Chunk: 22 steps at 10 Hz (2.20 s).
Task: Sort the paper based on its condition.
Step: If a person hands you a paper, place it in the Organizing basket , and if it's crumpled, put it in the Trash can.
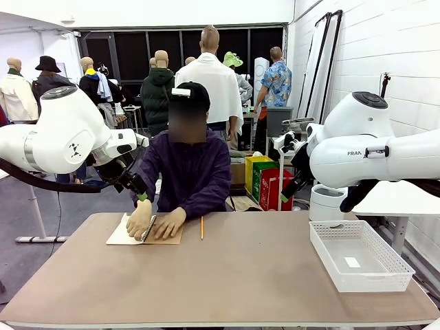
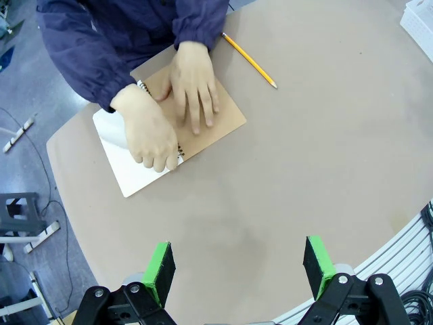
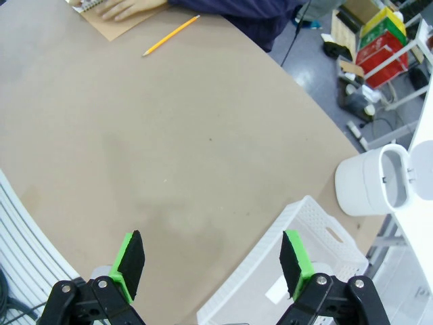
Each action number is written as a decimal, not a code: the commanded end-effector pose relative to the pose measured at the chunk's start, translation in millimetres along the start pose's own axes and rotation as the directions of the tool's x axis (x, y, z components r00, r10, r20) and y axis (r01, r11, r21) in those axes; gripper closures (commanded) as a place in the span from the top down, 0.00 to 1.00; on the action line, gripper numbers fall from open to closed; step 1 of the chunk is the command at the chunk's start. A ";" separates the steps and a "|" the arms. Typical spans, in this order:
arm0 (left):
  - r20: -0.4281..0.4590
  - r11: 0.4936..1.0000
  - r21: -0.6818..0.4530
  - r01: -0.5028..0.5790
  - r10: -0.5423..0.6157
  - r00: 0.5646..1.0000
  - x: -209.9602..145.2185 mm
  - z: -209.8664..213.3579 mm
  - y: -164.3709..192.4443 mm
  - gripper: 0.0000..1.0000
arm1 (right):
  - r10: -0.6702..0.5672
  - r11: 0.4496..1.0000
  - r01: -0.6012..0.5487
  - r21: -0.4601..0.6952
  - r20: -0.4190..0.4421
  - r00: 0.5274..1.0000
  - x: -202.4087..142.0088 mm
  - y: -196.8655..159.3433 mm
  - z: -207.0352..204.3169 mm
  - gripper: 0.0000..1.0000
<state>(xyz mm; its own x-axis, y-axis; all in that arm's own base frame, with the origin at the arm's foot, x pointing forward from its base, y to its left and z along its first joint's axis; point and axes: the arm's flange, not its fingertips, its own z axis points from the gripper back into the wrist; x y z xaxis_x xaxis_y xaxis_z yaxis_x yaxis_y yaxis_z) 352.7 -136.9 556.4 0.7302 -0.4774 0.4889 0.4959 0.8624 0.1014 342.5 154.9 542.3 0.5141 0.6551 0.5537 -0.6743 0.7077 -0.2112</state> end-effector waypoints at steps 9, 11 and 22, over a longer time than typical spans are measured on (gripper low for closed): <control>0.006 1.000 -0.009 -0.002 0.002 1.000 0.2 1.3 -0.5 1.00 | -0.001 1.000 0.001 -0.002 0.003 1.000 0.1 -0.8 0.0 1.00; 0.006 1.000 -0.009 -0.002 0.002 1.000 0.2 1.3 -0.5 1.00 | -0.001 1.000 0.001 -0.002 0.003 1.000 0.1 -0.8 0.0 1.00; 0.006 1.000 -0.009 -0.002 0.002 1.000 0.2 1.3 -0.5 1.00 | -0.001 1.000 0.001 -0.002 0.003 1.000 0.1 -0.8 0.0 1.00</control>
<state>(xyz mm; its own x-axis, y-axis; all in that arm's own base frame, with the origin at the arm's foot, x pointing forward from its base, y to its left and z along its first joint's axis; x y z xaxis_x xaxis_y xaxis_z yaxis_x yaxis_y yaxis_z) 352.7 -136.9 556.4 0.7302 -0.4774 0.4889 0.4959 0.8624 0.1014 342.5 154.9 542.3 0.5141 0.6551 0.5537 -0.6742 0.7077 -0.2112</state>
